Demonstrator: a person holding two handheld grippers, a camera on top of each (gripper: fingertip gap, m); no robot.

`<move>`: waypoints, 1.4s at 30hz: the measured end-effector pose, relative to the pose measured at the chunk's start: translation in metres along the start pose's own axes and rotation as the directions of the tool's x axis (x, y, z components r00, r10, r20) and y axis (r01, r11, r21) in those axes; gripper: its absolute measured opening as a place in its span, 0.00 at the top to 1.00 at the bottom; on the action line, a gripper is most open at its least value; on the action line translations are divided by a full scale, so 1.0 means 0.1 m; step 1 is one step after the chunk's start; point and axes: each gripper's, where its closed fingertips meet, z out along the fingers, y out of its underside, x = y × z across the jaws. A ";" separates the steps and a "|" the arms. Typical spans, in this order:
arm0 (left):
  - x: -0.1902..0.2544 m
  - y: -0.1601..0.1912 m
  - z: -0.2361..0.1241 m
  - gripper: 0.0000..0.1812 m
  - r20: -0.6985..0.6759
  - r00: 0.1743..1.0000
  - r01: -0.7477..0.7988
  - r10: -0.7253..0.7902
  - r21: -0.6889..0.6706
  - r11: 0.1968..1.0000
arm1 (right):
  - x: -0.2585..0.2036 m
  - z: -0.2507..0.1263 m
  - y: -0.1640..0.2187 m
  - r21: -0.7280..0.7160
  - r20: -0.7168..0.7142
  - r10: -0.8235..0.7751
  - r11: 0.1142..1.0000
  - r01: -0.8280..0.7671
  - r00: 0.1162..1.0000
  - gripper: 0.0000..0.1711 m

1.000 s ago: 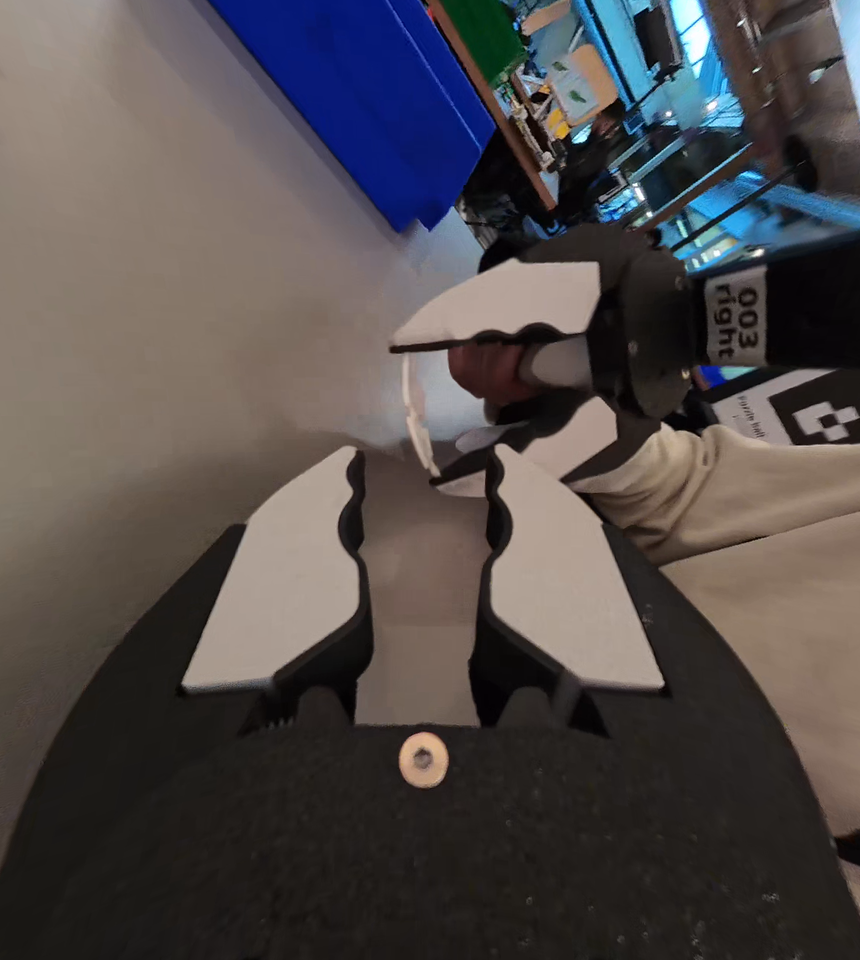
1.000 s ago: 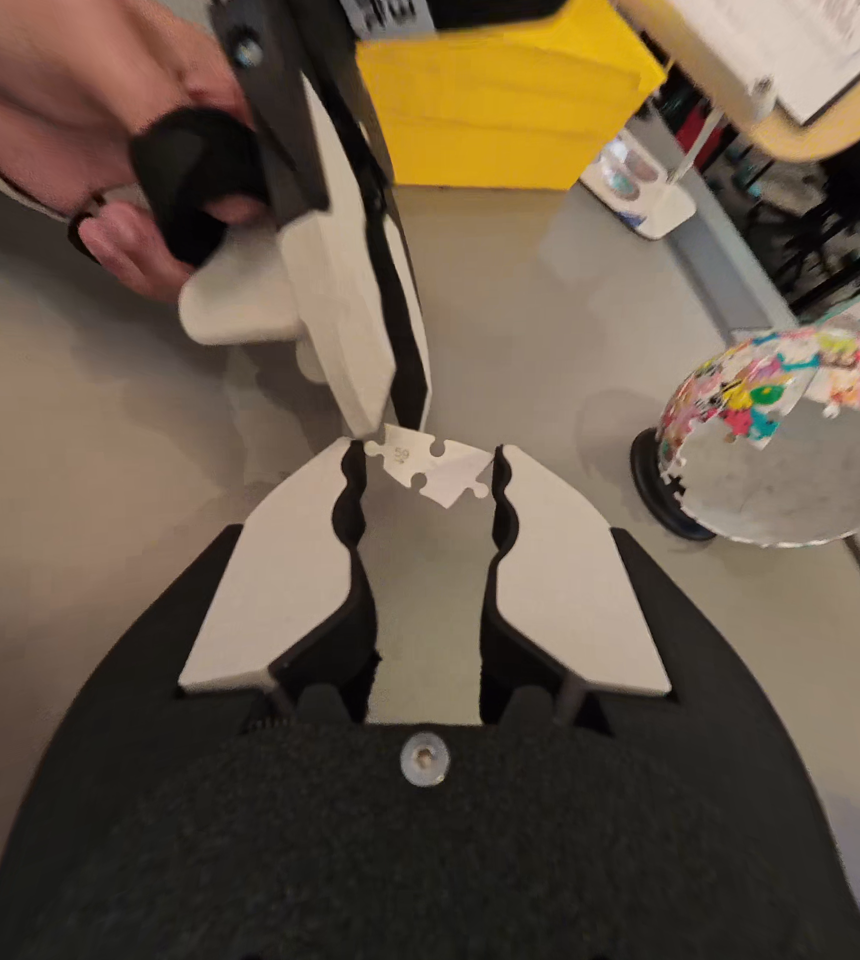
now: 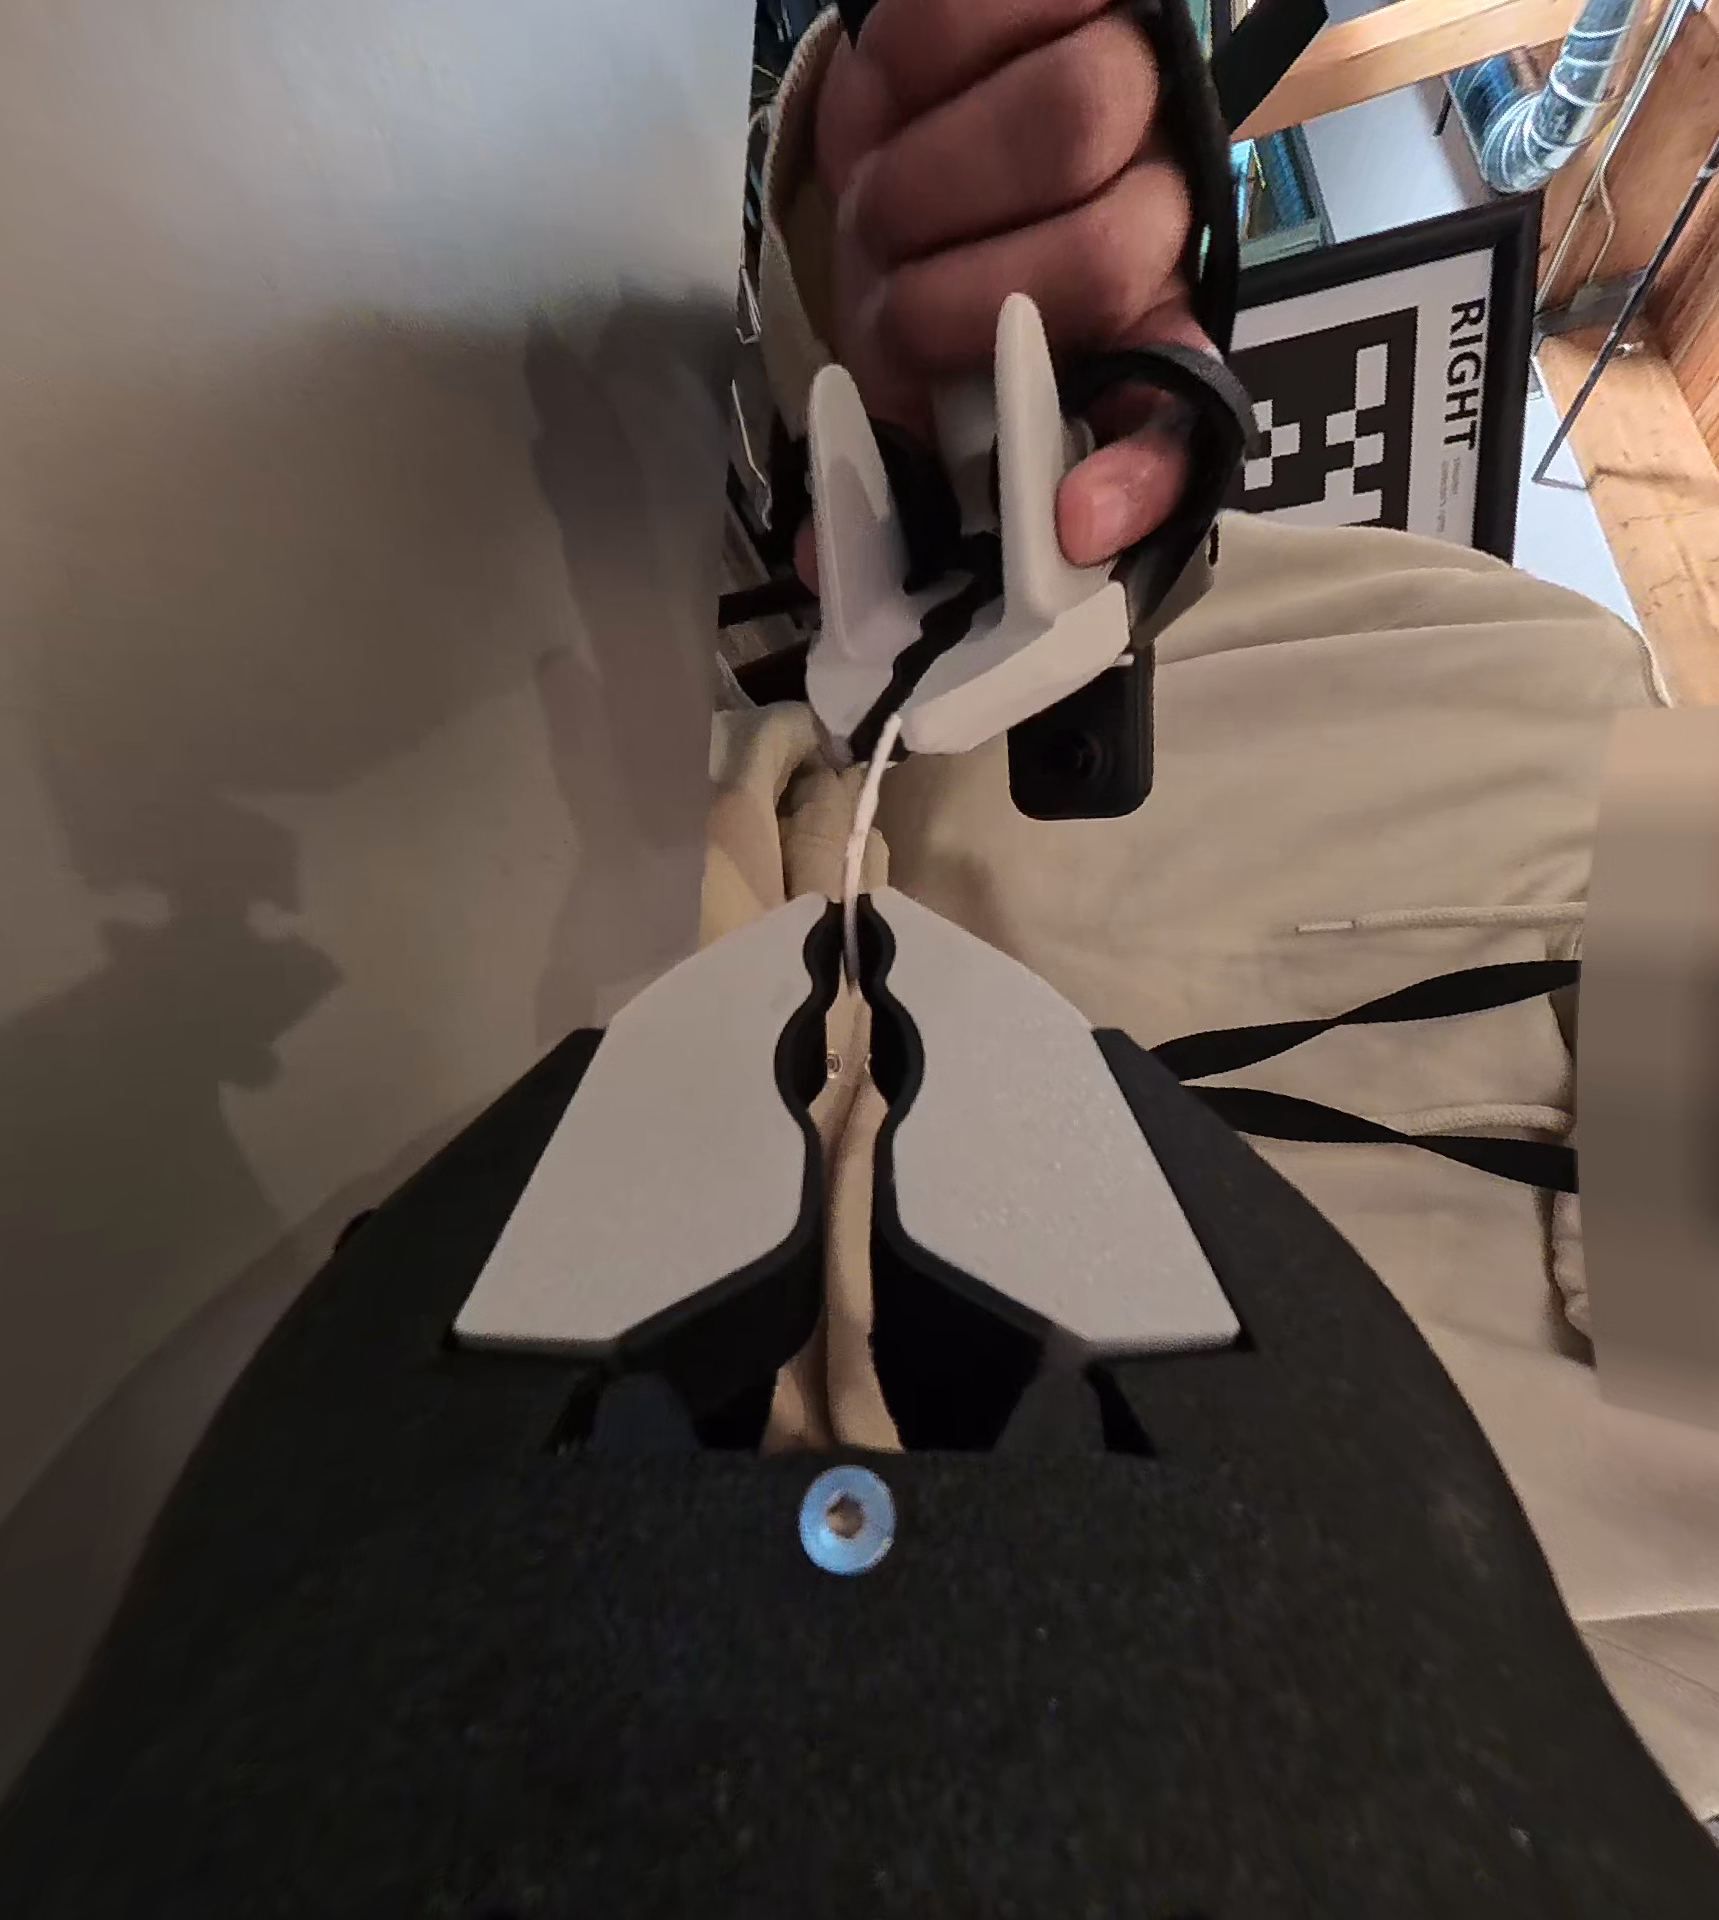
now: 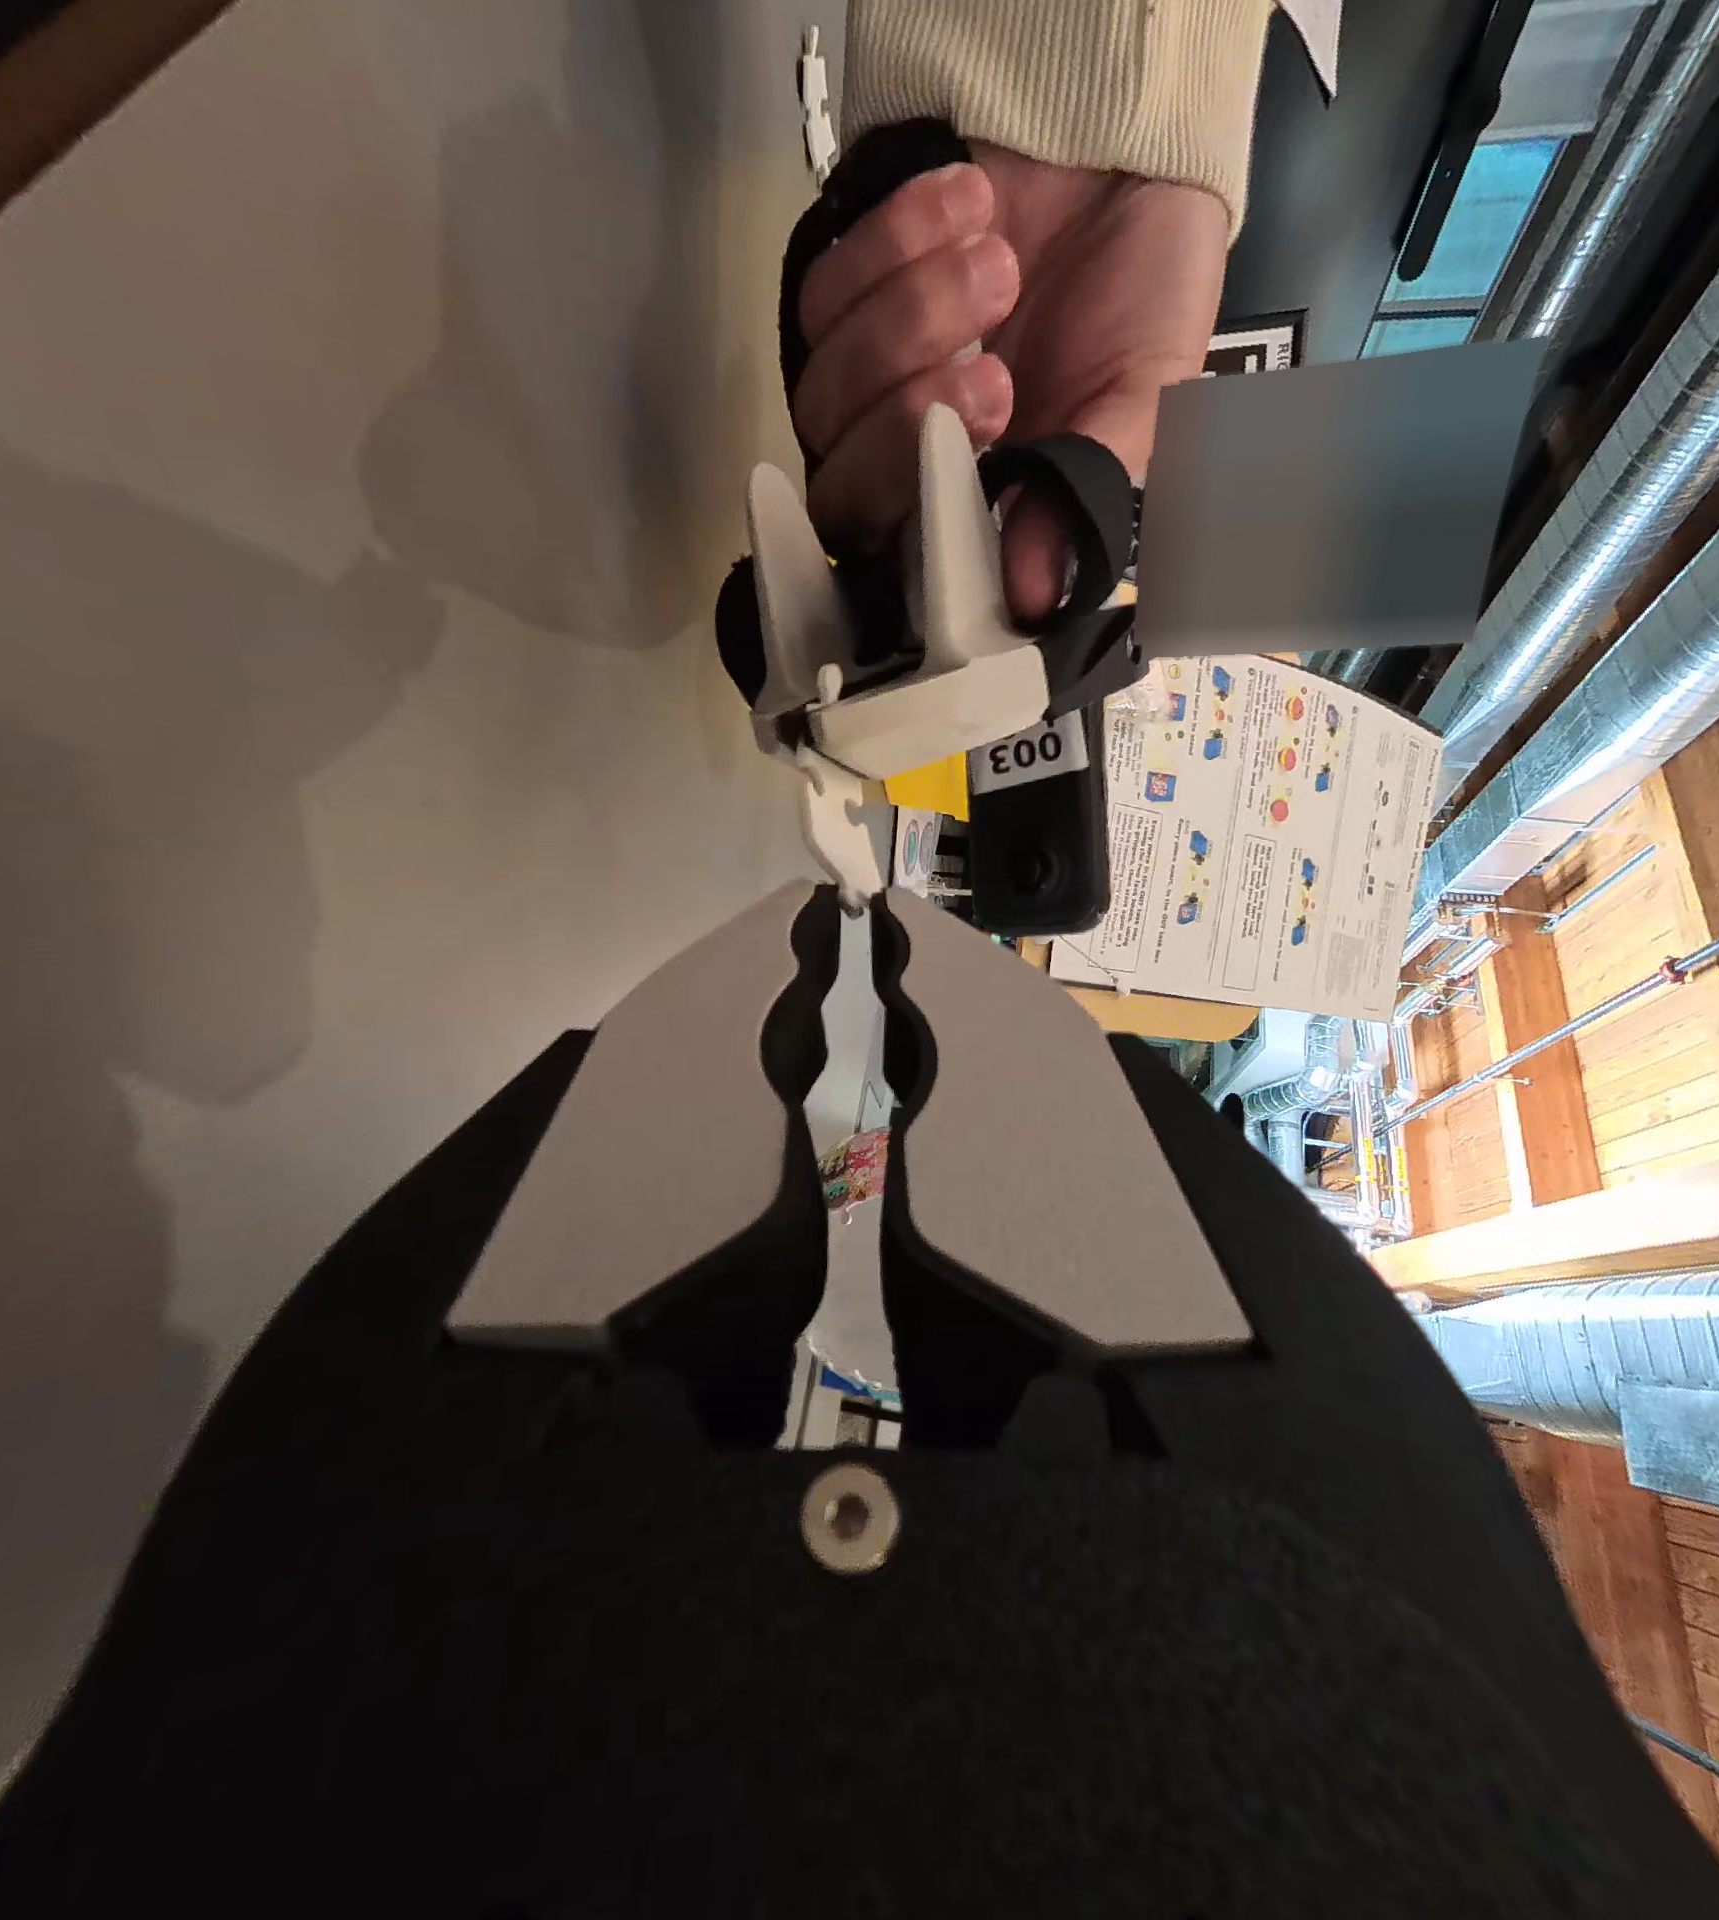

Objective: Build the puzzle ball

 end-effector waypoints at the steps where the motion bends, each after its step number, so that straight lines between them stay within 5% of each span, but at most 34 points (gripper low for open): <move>1: 0.00 0.01 0.00 0.99 -0.001 1.000 0.002 -0.002 -0.005 1.000 | -0.01 0.00 -0.01 0.000 0.004 -0.002 1.000 0.002 1.000 0.97; 9: -0.01 -0.08 -0.08 0.94 0.010 1.000 -0.012 0.011 0.071 0.997 | -0.12 -0.01 -0.03 -0.054 0.127 0.142 0.989 -0.136 0.982 0.99; 13: 0.04 -0.18 -0.16 1.00 -0.016 1.000 -0.019 0.022 0.146 0.989 | 0.01 -0.05 -0.25 0.048 0.148 0.288 0.953 -0.298 0.946 0.99; 19: 0.03 -0.25 -0.27 1.00 0.051 0.995 -0.095 0.086 0.210 0.973 | -0.04 0.02 -0.09 -0.043 0.186 0.388 0.921 -0.387 0.903 0.99; 22: -0.01 -0.33 -0.44 0.82 0.188 0.966 -0.224 0.176 0.277 0.934 | -0.16 0.07 0.09 -0.165 0.231 0.501 0.865 -0.474 0.834 0.99; 27: 0.10 -0.28 -0.33 0.76 0.190 0.935 -0.340 0.300 0.239 0.909 | 0.00 0.07 0.05 -0.116 0.231 0.622 0.781 -0.614 0.748 0.99; 42: 0.25 -0.24 -0.16 0.89 0.099 0.905 -0.425 0.414 0.196 0.884 | 0.14 -0.04 -0.03 -0.002 0.256 0.676 0.715 -0.699 0.691 0.99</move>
